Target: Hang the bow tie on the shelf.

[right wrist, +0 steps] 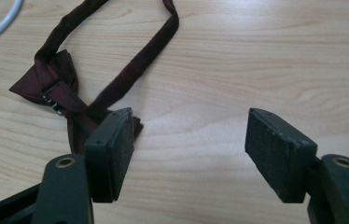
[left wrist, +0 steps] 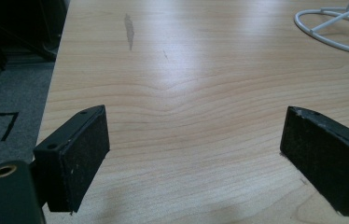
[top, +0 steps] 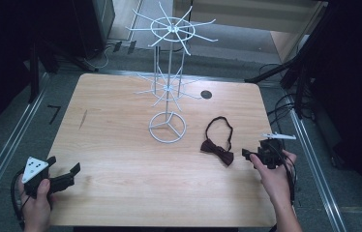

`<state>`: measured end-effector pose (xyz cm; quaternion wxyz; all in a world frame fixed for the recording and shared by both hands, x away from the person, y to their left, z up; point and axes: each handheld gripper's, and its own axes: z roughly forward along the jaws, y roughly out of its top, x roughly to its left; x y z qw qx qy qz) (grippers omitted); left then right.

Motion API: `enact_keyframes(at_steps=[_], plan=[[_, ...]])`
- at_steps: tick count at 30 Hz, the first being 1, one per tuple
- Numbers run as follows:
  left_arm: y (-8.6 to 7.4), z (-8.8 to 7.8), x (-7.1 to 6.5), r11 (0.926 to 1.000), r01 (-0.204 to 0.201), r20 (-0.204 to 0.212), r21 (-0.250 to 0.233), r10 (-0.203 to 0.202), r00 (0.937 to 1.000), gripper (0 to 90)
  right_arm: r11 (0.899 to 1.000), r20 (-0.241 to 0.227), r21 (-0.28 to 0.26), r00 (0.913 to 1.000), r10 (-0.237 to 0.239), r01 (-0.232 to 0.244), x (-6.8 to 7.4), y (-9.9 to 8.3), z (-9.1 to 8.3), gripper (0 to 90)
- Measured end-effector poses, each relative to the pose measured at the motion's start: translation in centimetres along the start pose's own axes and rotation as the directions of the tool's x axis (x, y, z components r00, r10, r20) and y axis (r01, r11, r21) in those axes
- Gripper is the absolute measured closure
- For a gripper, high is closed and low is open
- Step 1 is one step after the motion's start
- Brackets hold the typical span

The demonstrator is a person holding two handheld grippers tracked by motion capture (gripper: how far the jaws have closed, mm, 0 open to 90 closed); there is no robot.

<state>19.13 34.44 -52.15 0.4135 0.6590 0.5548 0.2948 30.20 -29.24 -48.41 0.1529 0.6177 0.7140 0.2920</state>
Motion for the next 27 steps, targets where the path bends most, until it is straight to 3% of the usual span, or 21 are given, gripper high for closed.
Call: enact_keyframes(at_steps=[1, 4, 7, 8, 13, 15, 18, 19, 20, 23, 24, 25, 27], plan=[[0.0, 0.0, 0.0, 1.0, 0.001, 0.001, 0.0, -0.001, 1.0, 8.9, 0.998, 0.016, 0.053, 0.9995, -0.028, 0.028, 0.4, 1.5, 0.4, 35.0], [0.0, 0.0, 0.0, 1.0, 0.001, 0.001, 0.001, -0.001, 1.0, 8.9, 0.995, 0.026, 0.094, 0.9988, -0.041, 0.039, 0.8, 2.7, 0.7, 36.7], [0.0, 0.0, 0.0, 1.0, 0.002, 0.003, 0.004, -0.002, 1.0, 8.9, 0.982, 0.039, 0.185, 0.9979, -0.051, 0.043, 1.6, 4.6, 2.0, 41.5], [0.0, 0.0, 0.0, 1.0, 0.002, 0.003, 0.004, -0.002, 1.0, 8.8, 0.982, 0.039, 0.185, 0.9979, -0.051, 0.043, 1.6, 4.6, 2.0, 41.5], [0.0, 0.1, 0.1, 1.0, 0.004, 0.002, 0.006, -0.004, 1.0, 8.9, 0.959, 0.066, 0.281, 0.9967, -0.047, 0.026, 2.4, 6.7, 4.2, 48.2], [0.0, 0.1, 0.1, 1.0, 0.005, 0.002, 0.007, -0.005, 1.0, 8.9, 0.957, 0.068, 0.289, 0.9966, -0.048, 0.026, 2.4, 6.9, 4.4, 47.8], [0.0, 0.1, 0.1, 1.0, 0.008, 0.004, 0.005, -0.008, 1.0, 8.9, 0.948, 0.063, 0.318, 0.9977, -0.026, 0.005, 2.6, 7.7, 5.6, 43.7], [0.0, 0.1, 0.1, 0.9999, 0.007, 0.006, 0.007, -0.007, 1.0, 8.9, 0.945, 0.062, 0.327, 0.9979, -0.02, -0.002, 2.6, 7.9, 5.8, 44.2], [0.0, 0.1, 0.1, 0.9999, 0.007, 0.005, 0.008, -0.007, 1.0, 8.8, 0.934, 0.07, 0.358, 0.9972, -0.027, 0.0, 2.8, 8.2, 6.6, 45.9], [0.0, 0.1, 0.1, 1.0, 0.006, 0.008, 0.008, -0.006, 0.9999, 8.8, 0.926, 0.068, 0.378, 0.9974, -0.025, -0.002, 3.0, 8.4, 7.1, 48.7], [0.0, 0.1, 0.1, 0.9999, 0.007, 0.007, 0.008, -0.007, 1.0, 8.9, 0.922, 0.063, 0.385, 0.9977, 0.026, -0.048, 3.2, 8.6, 7.5, 51.1], [0.0, 0.1, 0.1, 0.9999, 0.007, 0.007, 0.008, -0.007, 1.0, 8.9, 0.922, 0.063, 0.385, 0.9977, 0.026, -0.048, 3.2, 8.6, 7.5, 51.1], [0.0, 0.1, 0.1, 0.9999, 0.006, 0.008, 0.01, -0.006, 1.0, 8.9, 0.902, 0.062, 0.423, 0.9958, 0.067, -0.087, 3.4, 9.0, 8.0, 54.9]])
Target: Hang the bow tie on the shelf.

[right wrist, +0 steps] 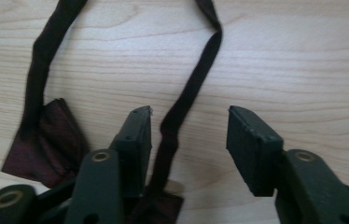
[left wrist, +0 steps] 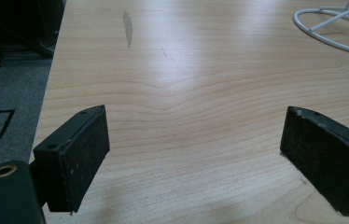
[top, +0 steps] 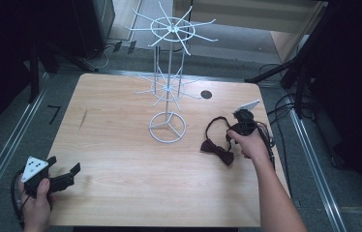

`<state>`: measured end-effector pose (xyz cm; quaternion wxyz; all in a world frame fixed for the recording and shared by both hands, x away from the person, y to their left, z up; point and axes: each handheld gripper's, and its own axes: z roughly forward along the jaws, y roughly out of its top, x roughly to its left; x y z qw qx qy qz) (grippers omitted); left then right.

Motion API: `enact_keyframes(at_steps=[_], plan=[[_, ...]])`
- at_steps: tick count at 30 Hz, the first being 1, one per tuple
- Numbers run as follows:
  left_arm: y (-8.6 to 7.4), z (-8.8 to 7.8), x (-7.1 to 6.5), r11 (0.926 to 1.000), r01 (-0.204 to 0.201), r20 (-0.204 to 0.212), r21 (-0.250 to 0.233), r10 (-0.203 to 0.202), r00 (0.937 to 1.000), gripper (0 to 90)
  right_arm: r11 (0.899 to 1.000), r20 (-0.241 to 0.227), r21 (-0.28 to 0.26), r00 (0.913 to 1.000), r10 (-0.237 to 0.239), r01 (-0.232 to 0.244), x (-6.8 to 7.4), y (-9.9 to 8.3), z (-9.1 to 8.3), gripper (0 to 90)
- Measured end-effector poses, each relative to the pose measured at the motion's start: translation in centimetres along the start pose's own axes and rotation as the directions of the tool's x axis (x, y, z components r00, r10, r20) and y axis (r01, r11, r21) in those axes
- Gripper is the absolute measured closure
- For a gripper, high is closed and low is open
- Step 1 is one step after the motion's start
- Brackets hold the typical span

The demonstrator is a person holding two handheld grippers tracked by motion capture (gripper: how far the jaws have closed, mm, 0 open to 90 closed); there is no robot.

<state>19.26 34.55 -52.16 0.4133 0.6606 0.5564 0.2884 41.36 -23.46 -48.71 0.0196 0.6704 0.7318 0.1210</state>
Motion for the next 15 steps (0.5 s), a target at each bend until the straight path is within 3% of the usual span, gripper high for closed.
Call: enact_keyframes(at_steps=[2, 8, 11, 15], plan=[[0.0, 0.0, 0.0, 1.0, 0.0, 0.002, -0.001, 0.0, 1.0, 8.8, 0.999, -0.005, 0.024, 0.9998, 0.021, -0.021, 0.2, 0.4, 0.1, 56.7], [0.0, 0.0, 0.0, 1.0, 0.0, 0.003, -0.001, 0.0, 1.0, 8.8, 0.999, -0.036, 0.03, 0.9983, 0.046, -0.045, 0.5, 0.9, 0.5, 58.7], [0.0, 0.0, 0.0, 1.0, 0.0, 0.003, -0.001, 0.0, 1.0, 8.9, 0.998, -0.018, 0.048, 0.9987, 0.048, -0.047, 0.6, 1.0, 1.1, 58.6], [0.0, 0.0, 0.0, 1.0, 0.0, 0.003, -0.002, 0.0, 1.0, 8.9, 0.997, 0.004, 0.065, 0.9989, 0.047, -0.047, 0.5, 1.1, 1.6, 65.3]])
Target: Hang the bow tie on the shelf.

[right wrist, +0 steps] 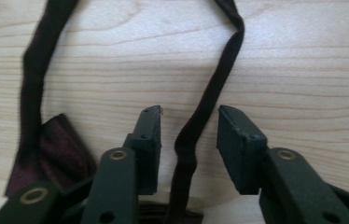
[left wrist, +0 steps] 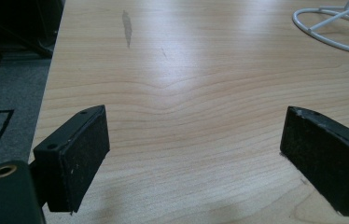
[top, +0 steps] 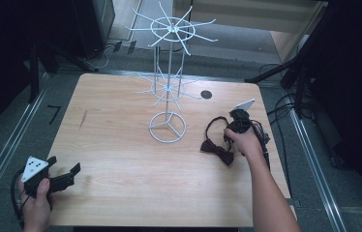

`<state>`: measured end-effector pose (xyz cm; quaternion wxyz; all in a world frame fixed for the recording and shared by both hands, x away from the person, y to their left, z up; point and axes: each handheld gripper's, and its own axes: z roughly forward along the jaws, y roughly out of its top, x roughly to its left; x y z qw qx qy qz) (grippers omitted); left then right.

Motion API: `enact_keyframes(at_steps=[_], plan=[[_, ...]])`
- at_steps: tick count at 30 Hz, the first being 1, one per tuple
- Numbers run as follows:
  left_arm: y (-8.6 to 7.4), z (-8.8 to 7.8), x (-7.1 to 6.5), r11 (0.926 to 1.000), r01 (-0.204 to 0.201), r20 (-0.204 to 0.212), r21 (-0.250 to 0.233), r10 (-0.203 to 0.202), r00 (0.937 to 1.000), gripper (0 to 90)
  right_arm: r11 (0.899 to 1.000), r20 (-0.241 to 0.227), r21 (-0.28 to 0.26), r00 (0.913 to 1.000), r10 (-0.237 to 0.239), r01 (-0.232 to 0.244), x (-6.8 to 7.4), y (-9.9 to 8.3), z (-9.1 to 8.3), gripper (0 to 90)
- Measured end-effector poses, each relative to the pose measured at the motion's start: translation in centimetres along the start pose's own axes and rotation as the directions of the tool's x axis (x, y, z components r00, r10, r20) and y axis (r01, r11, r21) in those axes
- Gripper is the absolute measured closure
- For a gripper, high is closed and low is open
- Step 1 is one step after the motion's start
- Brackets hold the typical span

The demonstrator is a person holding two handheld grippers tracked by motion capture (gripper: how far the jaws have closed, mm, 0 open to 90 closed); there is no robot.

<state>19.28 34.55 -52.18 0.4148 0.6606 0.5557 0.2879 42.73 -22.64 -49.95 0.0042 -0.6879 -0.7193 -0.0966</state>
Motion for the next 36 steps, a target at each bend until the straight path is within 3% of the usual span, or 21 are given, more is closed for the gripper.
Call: enact_keyframes(at_steps=[6, 10, 13, 15, 17, 19, 20, 22, 23, 25, 26, 27, 28, 29, 30, 31, 32, 33, 34, 35, 36], plan=[[0.0, 0.0, 0.0, 1.0, 0.0, 0.001, 0.003, 0.0, 1.0, 8.9, 1.0, -0.015, 0.028, 0.9998, 0.014, -0.013, 0.0, 0.0, 0.4, 85.9], [0.0, 0.0, 0.0, 1.0, -0.001, 0.001, 0.002, 0.001, 1.0, 8.9, 1.0, -0.001, 0.022, 1.0, -0.01, 0.01, 0.0, -0.1, 0.5, 90.0], [0.0, 0.0, 0.0, 1.0, -0.001, 0.001, 0.002, 0.001, 1.0, 8.9, 1.0, -0.013, -0.007, 0.9998, -0.017, 0.017, 0.1, -0.3, 0.3, 90.0], [0.0, 0.0, 0.0, 1.0, -0.002, 0.001, 0.003, 0.002, 1.0, 8.9, 0.998, -0.018, -0.068, 0.9997, -0.015, 0.013, 0.2, -0.5, -0.3, 90.0], [0.0, 0.0, -0.1, 1.0, -0.003, 0.001, 0.003, 0.003, 1.0, 8.8, 0.988, -0.039, -0.151, 0.9991, -0.015, 0.009, 0.1, -0.9, -1.1, 90.0], [0.0, 0.0, 0.0, 1.0, -0.003, 0.001, 0.003, 0.003, 1.0, 8.9, 0.985, -0.041, -0.172, 0.999, -0.018, 0.01, 0.1, -1.0, -1.4, 90.0], [0.0, 0.0, 0.0, 1.0, -0.002, 0.002, 0.002, 0.002, 1.0, 8.9, 0.971, -0.054, -0.237, 0.9981, -0.031, 0.017, 0.1, -1.4, -2.1, 90.0], [0.0, 0.0, -0.1, 1.0, -0.001, 0.001, 0.002, 0.001, 1.0, 8.9, 0.967, -0.059, -0.255, 0.9977, -0.034, 0.018, 0.1, -1.5, -2.4, 90.0], [0.0, 0.0, -0.1, 1.0, -0.002, 0.001, 0.003, 0.002, 1.0, 8.9, 0.948, -0.074, -0.318, 0.9959, -0.052, 0.026, 0.1, -1.9, -3.2, 90.0], [0.0, 0.0, -0.1, 1.0, -0.002, 0.0, 0.003, 0.002, 1.0, 8.9, 0.929, -0.073, -0.368, 0.9957, -0.057, 0.027, 0.1, -2.1, -3.9, 90.0], [0.0, 0.0, -0.1, 1.0, -0.002, 0.001, 0.002, 0.002, 1.0, 8.9, 0.914, -0.083, -0.405, 0.9942, -0.069, 0.03, 0.1, -2.4, -4.4, 90.0], [0.0, 0.0, -0.1, 1.0, -0.002, 0.001, 0.002, 0.002, 1.0, 8.9, 0.914, -0.083, -0.405, 0.9942, -0.069, 0.03, 0.1, -2.4, -4.4, 90.0], [0.0, 0.0, -0.1, 1.0, -0.002, 0.0, 0.002, 0.002, 1.0, 8.9, 0.89, -0.083, -0.454, 0.9932, -0.082, 0.035, 0.3, -2.7, -5.2, 90.0], [0.0, 0.0, -0.1, 1.0, -0.002, 0.0, 0.003, 0.002, 1.0, 8.9, 0.89, -0.083, -0.454, 0.9932, -0.082, 0.035, 0.3, -2.7, -5.2, 90.0], [0.0, 0.0, -0.1, 1.0, -0.001, 0.001, 0.003, 0.001, 1.0, 8.9, 0.876, -0.088, -0.481, 0.9916, -0.095, 0.042, 0.4, -2.9, -5.6, 90.0], [0.0, 0.0, -0.1, 1.0, -0.002, 0.0, 0.003, 0.002, 1.0, 8.9, 0.847, -0.068, -0.527, 0.9908, -0.117, 0.064, 0.7, -3.3, -6.2, 90.0], [0.0, 0.0, -0.1, 1.0, -0.002, 0.0, 0.003, 0.002, 1.0, 8.9, 0.847, -0.068, -0.527, 0.9908, -0.117, 0.064, 0.7, -3.3, -6.2, 90.0], [0.0, 0.0, -0.1, 1.0, -0.002, 0.0, 0.003, 0.002, 1.0, 8.9, 0.836, -0.063, -0.544, 0.9904, -0.123, 0.069, 0.8, -3.4, -6.5, 90.0], [0.0, 0.0, -0.1, 1.0, -0.002, -0.001, 0.003, 0.002, 1.0, 8.9, 0.819, -0.055, -0.568, 0.9893, -0.135, 0.081, 1.0, -3.6, -6.9, 90.0], [0.0, 0.0, -0.1, 1.0, -0.002, 0.0, 0.003, 0.002, 1.0, 8.8, 0.792, -0.037, -0.604, 0.9887, -0.146, 0.094, 1.3, -3.9, -7.4, 90.0], [0.0, 0.0, -0.1, 1.0, -0.002, 0.0, 0.003, 0.002, 1.0, 8.9, 0.781, -0.031, -0.617, 0.9881, -0.151, 0.1, 1.5, -4.1, -7.7, 90.0]])
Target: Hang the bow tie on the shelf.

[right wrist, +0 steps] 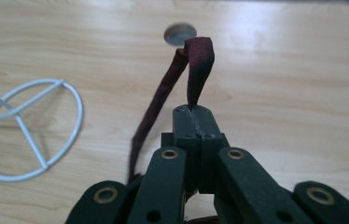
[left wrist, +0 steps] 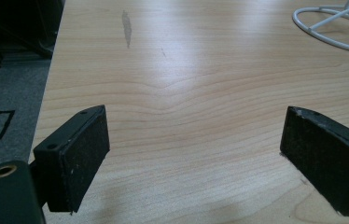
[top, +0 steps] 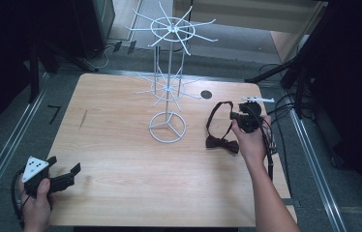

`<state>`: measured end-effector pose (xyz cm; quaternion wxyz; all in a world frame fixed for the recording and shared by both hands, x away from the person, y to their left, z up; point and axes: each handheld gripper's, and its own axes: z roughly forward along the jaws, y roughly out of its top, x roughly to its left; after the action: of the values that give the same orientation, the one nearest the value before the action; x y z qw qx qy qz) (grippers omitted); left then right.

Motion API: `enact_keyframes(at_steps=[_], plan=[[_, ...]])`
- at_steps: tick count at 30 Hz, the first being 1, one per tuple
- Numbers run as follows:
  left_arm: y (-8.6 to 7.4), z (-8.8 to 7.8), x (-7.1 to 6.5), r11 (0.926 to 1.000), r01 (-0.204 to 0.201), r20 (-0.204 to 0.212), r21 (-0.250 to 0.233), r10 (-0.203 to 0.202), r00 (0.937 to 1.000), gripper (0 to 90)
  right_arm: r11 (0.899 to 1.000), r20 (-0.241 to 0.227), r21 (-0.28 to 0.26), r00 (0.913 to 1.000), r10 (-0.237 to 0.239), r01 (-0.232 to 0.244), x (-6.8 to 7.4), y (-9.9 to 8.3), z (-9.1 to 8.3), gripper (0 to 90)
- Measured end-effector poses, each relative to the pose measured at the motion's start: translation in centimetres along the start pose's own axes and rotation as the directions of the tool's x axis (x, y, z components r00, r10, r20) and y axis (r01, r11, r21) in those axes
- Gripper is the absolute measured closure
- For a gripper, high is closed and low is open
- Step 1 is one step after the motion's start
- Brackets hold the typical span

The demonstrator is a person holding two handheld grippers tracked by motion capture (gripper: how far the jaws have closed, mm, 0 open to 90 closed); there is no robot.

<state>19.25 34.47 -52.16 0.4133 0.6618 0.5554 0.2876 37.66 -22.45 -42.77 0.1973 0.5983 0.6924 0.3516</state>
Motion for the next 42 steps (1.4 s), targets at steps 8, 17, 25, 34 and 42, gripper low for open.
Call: enact_keyframes(at_steps=[8, 17, 25, 34, 42], plan=[[0.0, 0.0, 0.0, 1.0, 0.001, 0.0, 0.0, -0.001, 1.0, 8.9, 0.994, 0.001, -0.1, 0.9993, -0.037, 0.037, 1.2, 0.6, -1.5, 90.0], [0.0, 0.0, 0.0, 1.0, 0.0, 0.001, 0.0, 0.0, 1.0, 8.9, 0.979, -0.023, -0.196, 0.9978, -0.062, 0.056, 2.9, 1.0, -2.8, 90.0], [0.0, 0.0, 0.0, 1.0, -0.001, 0.001, 0.0, 0.001, 1.0, 8.9, 0.968, -0.054, -0.24, 0.9951, -0.083, 0.068, 4.7, 0.9, -3.9, 90.0], [0.0, 0.0, 0.0, 1.0, 0.0, 0.0, 0.0, 0.0, 1.0, 8.9, 0.96, -0.097, -0.272, 0.9903, -0.1, 0.07, 6.8, 1.0, -5.2, 90.0], [0.0, 0.0, 0.0, 1.0, -0.002, 0.0, 0.0, 0.002, 1.0, 8.9, 0.952, -0.135, -0.291, 0.981, -0.139, 0.095, 8.9, 0.6, -6.1, 90.0]])
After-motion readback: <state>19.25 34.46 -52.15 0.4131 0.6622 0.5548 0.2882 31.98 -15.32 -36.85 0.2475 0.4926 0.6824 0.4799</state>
